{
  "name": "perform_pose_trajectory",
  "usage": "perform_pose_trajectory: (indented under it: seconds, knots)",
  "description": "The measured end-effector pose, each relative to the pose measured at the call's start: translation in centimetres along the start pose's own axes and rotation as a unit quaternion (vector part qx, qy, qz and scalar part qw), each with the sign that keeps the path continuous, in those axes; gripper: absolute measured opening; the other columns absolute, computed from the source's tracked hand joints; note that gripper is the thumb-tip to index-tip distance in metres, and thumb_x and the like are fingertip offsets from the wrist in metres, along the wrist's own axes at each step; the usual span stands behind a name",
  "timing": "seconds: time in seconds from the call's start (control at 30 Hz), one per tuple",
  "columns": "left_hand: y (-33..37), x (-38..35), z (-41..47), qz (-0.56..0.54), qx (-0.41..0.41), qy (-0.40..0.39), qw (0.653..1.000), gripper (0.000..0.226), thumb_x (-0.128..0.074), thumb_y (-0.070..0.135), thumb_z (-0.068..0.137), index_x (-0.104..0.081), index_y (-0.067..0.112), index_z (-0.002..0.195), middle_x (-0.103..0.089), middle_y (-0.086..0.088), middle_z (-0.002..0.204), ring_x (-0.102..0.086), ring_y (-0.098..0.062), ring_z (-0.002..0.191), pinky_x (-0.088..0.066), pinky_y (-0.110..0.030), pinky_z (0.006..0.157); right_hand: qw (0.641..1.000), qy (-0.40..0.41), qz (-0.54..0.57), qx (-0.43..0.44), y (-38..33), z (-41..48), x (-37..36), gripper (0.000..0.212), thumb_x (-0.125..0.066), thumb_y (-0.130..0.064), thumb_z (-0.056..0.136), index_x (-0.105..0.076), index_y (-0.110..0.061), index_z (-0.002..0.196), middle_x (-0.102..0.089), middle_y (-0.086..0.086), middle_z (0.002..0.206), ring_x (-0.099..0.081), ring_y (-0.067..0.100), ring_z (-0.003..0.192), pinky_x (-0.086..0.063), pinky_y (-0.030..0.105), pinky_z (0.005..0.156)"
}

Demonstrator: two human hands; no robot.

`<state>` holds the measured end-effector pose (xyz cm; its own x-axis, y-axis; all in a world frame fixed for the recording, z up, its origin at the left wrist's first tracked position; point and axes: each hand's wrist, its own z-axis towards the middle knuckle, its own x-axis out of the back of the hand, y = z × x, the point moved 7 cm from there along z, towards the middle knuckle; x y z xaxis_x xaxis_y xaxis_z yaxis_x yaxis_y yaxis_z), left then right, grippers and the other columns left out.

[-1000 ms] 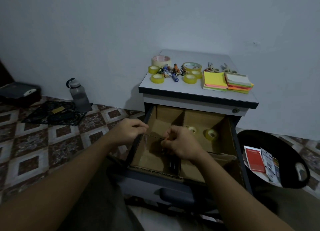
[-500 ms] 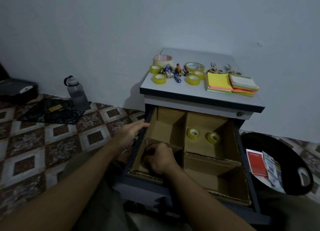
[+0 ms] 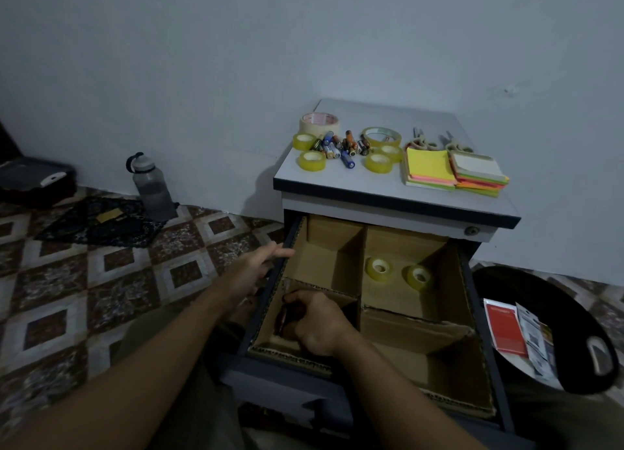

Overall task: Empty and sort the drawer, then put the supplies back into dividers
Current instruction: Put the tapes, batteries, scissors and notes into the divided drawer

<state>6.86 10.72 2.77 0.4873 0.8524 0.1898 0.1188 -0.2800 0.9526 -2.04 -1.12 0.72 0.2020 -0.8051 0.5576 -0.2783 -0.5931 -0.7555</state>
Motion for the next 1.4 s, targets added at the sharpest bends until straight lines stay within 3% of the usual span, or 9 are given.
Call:
perform_pose_trajectory:
  seconds: [0.07,0.17,0.3,0.4,0.7,0.83,1.03,1.13,1.4]
  knots:
    - [0.1,-0.1,-0.1,0.003,0.008,0.001,1.000,0.047,-0.032,0.058,0.102,-0.071,0.038,0.118,-0.057,0.007,0.133,-0.052,-0.018,0.125,-0.042,-0.049,0.107,0.999,0.004,-0.026,0.031,-0.9,-0.9,0.5,0.047,-0.070,-0.013,0.086,-0.058,-0.019,0.131,-0.066,0.000,0.120,-0.060,0.011,0.104,-0.047,0.011,0.077]
    - [0.9,-0.2,-0.3,0.037,-0.005,0.021,0.999,0.037,-0.039,0.050,0.103,-0.073,0.039,0.111,-0.062,0.010,0.129,-0.055,-0.017,0.122,-0.043,-0.049,0.107,0.996,0.013,-0.050,0.076,-2.3,-2.4,1.8,0.034,-0.069,-0.016,0.088,-0.064,-0.020,0.122,-0.069,-0.006,0.112,-0.060,0.004,0.095,-0.041,0.000,0.064]
    - [4.7,1.4,-0.3,0.113,-0.107,0.137,0.978,0.013,-0.060,0.031,0.096,-0.073,0.032,0.094,-0.071,0.008,0.093,-0.066,-0.015,0.092,-0.054,-0.034,0.082,0.995,0.009,-0.070,0.077,-3.5,-3.8,4.8,0.018,-0.068,-0.027,0.090,-0.067,-0.023,0.108,-0.070,-0.005,0.103,-0.066,0.009,0.092,-0.058,0.026,0.079]
    - [9.2,2.1,-0.4,0.150,-0.191,0.182,0.953,0.012,-0.062,0.017,0.096,-0.071,0.025,0.095,-0.069,0.006,0.086,-0.064,-0.008,0.080,-0.048,-0.024,0.069,0.993,0.021,-0.068,0.092,-4.6,-4.4,8.4,0.010,-0.066,-0.024,0.090,-0.065,-0.028,0.099,-0.069,-0.008,0.096,-0.065,0.005,0.087,-0.058,0.028,0.078]
    - [20.5,3.1,6.1,0.261,-0.243,0.165,0.920,0.015,-0.067,0.022,0.091,-0.071,0.025,0.105,-0.068,0.011,0.098,-0.061,-0.001,0.083,-0.042,-0.007,0.067,0.944,0.223,-0.171,0.172,-9.5,-1.2,24.2,0.012,-0.068,-0.021,0.089,-0.069,-0.025,0.100,-0.068,-0.011,0.094,-0.063,0.003,0.086,-0.047,0.018,0.072]
    - [23.4,2.9,10.6,0.348,-0.226,0.129,0.901,0.029,-0.072,0.025,0.088,-0.068,0.022,0.116,-0.067,0.003,0.110,-0.057,-0.001,0.081,-0.041,-0.016,0.070,0.921,0.267,-0.222,0.177,-11.3,2.1,29.3,0.016,-0.071,-0.022,0.086,-0.070,-0.021,0.102,-0.069,-0.006,0.099,-0.063,0.010,0.088,-0.048,0.024,0.076]
    - [24.1,1.4,15.5,0.421,-0.149,0.074,0.892,0.043,-0.075,0.022,0.085,-0.063,0.022,0.126,-0.063,0.004,0.106,-0.058,-0.015,0.095,-0.042,-0.023,0.072,0.930,0.196,-0.264,0.165,-12.6,10.0,32.2,0.051,-0.077,-0.022,0.082,-0.060,-0.022,0.129,-0.060,-0.002,0.132,-0.060,0.014,0.104,-0.041,0.024,0.085]
    - [23.6,1.1,17.0,0.426,-0.133,0.076,0.892,0.047,-0.079,0.021,0.080,-0.063,0.026,0.124,-0.062,-0.001,0.119,-0.057,-0.019,0.101,-0.043,-0.026,0.078,0.940,0.142,-0.269,0.155,-12.6,13.1,31.8,0.064,-0.081,-0.021,0.078,-0.054,-0.023,0.136,-0.055,-0.002,0.138,-0.056,0.013,0.105,-0.042,0.026,0.085]
    - [24.0,0.3,18.0,0.450,-0.158,0.066,0.876,0.044,-0.079,0.014,0.079,-0.065,0.026,0.119,-0.064,-0.001,0.117,-0.060,-0.019,0.098,-0.048,-0.027,0.074,0.942,0.067,-0.291,0.151,-12.1,16.1,30.9,0.063,-0.081,-0.019,0.076,-0.055,-0.025,0.134,-0.057,-0.001,0.134,-0.056,0.016,0.105,-0.042,0.028,0.082]
